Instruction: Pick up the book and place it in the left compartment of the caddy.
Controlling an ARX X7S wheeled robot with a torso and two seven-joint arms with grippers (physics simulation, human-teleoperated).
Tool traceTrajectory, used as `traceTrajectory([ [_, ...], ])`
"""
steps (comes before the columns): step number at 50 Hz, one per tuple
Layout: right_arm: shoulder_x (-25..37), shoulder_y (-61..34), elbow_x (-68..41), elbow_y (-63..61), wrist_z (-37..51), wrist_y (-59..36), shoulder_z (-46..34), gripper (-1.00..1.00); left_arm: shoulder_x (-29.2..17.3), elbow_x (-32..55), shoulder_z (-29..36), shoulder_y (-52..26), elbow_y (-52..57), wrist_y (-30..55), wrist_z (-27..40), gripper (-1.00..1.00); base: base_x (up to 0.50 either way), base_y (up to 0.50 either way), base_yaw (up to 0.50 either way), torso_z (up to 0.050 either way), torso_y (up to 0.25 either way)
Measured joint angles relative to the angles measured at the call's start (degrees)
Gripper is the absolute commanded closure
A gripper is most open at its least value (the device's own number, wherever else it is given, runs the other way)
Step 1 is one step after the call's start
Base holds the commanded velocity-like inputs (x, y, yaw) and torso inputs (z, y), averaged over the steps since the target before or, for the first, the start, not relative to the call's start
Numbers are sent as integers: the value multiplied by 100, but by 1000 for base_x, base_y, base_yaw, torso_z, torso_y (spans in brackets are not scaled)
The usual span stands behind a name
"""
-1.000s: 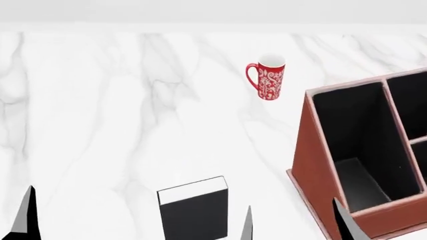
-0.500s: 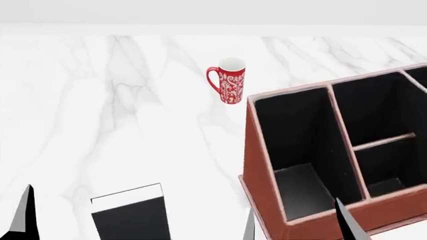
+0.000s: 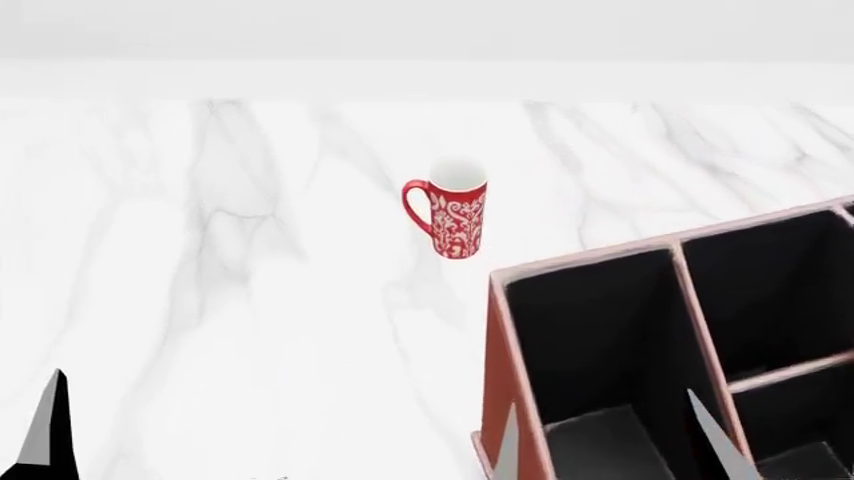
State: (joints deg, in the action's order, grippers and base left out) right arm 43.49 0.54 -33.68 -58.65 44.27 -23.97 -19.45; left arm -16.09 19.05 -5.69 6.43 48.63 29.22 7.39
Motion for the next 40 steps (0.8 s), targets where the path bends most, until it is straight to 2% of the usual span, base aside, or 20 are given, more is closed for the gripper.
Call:
traceTrajectory([
  [6,32,-8,-1,16,41,57,-32,-100,-21,26,1,0,-2,-10,24,-100,493,0,0,0,2],
  [28,168,-300,-557,64,416,-124,94,-100,-118,236,-141,-77,45,69,152,-100,0,0,0,0,1],
  [36,439,-960,-1609,157,475,-309,365,-100,-174,379,-277,-150,81,142,202,-100,0,0,0,0,0],
  [40,425,-1885,-2570,585,230,-786,265,-100,-290,640,-596,-256,142,208,206,-100,0,0,0,0,0],
])
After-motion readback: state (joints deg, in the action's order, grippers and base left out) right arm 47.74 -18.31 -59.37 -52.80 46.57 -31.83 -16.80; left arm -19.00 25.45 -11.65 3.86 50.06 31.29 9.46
